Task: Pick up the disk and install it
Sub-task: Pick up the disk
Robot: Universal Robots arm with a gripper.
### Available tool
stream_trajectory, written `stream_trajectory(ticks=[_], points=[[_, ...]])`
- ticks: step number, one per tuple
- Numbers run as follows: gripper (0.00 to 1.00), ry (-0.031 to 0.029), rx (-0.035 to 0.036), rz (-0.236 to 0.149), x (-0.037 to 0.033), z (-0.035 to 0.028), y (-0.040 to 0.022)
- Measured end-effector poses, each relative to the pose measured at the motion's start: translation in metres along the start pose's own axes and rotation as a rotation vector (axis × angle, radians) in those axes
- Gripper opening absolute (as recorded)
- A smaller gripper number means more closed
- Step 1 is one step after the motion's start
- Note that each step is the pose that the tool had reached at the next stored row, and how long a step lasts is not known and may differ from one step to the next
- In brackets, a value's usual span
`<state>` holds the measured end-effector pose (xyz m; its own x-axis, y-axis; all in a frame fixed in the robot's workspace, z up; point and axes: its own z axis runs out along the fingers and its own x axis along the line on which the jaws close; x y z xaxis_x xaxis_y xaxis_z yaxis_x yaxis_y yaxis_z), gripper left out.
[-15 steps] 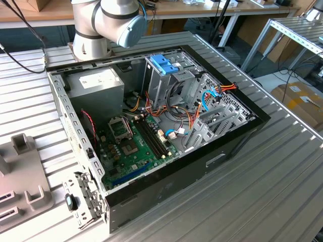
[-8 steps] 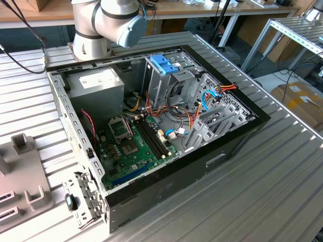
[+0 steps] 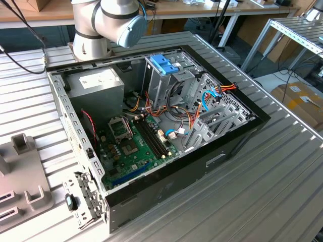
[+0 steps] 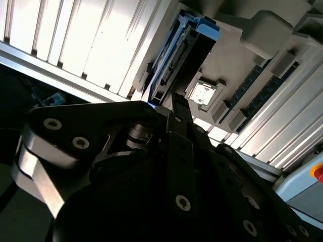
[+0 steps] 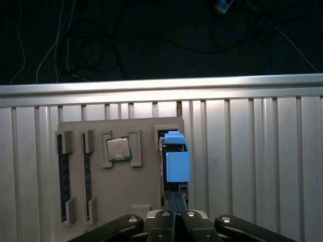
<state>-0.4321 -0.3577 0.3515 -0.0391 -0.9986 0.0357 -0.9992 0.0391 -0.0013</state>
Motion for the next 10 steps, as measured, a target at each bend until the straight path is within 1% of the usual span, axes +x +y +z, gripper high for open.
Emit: stream_trajectory(ticks=[5,10], points=[[0.11,0.0000,0.0001,0.000,-0.0002,0.0005,-0.0031],[0.11,0.0000,0.0000,0.000,-0.0003,0.0051,-0.0032]])
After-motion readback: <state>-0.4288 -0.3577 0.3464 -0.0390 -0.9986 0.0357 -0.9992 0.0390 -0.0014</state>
